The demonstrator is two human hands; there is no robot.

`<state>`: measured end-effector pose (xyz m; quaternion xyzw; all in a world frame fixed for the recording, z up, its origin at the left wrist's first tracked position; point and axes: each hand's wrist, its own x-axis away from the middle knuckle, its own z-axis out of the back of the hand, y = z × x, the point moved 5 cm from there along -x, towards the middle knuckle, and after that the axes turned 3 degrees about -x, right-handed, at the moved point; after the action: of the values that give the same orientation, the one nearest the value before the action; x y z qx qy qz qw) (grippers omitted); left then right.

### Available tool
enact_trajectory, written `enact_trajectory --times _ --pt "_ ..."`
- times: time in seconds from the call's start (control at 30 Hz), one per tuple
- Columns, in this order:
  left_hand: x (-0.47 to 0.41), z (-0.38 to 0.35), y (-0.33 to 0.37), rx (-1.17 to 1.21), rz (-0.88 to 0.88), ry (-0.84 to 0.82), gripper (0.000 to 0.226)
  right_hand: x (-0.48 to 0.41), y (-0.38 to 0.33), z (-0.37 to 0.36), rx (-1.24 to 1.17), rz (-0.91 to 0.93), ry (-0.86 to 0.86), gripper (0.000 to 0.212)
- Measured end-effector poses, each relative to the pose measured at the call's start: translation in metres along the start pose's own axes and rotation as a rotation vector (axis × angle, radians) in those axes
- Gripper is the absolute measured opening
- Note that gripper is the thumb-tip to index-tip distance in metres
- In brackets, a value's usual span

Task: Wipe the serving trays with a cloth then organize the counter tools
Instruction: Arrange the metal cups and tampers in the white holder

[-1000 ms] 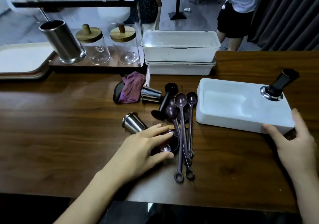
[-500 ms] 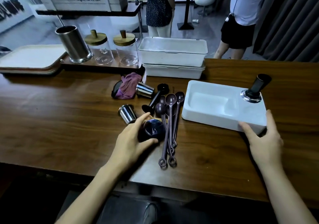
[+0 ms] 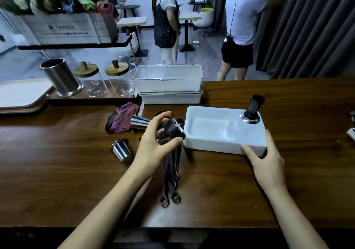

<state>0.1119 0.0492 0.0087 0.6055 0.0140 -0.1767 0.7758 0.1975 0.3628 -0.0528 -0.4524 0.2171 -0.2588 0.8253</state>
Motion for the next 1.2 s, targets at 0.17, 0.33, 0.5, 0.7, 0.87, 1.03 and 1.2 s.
enact_trajectory --times 0.17,0.33,0.5,0.7,0.87,1.03,1.2 --pt "-0.035 -0.058 0.024 -0.022 -0.078 -0.116 0.066 0.000 0.003 -0.001 -0.012 -0.007 0.005 0.090" --pt "-0.072 -0.128 0.039 -0.191 -0.167 -0.264 0.064 -0.001 0.005 -0.003 -0.012 -0.003 0.016 0.091" --pt "-0.087 -0.186 0.045 -0.362 -0.300 -0.424 0.068 -0.001 0.006 -0.005 -0.037 -0.004 0.020 0.091" --pt "-0.085 -0.212 0.035 -0.470 -0.344 -0.535 0.076 -0.001 0.004 -0.006 -0.059 0.044 0.018 0.093" --pt "-0.088 -0.216 0.032 -0.493 -0.342 -0.584 0.077 0.000 0.006 -0.004 -0.050 -0.035 0.015 0.098" --pt "-0.086 -0.221 0.033 -0.515 -0.360 -0.618 0.075 -0.001 0.008 -0.004 -0.052 -0.042 0.003 0.101" --pt "-0.089 -0.222 0.033 -0.567 -0.372 -0.643 0.074 0.000 0.007 -0.005 -0.050 -0.042 0.005 0.100"
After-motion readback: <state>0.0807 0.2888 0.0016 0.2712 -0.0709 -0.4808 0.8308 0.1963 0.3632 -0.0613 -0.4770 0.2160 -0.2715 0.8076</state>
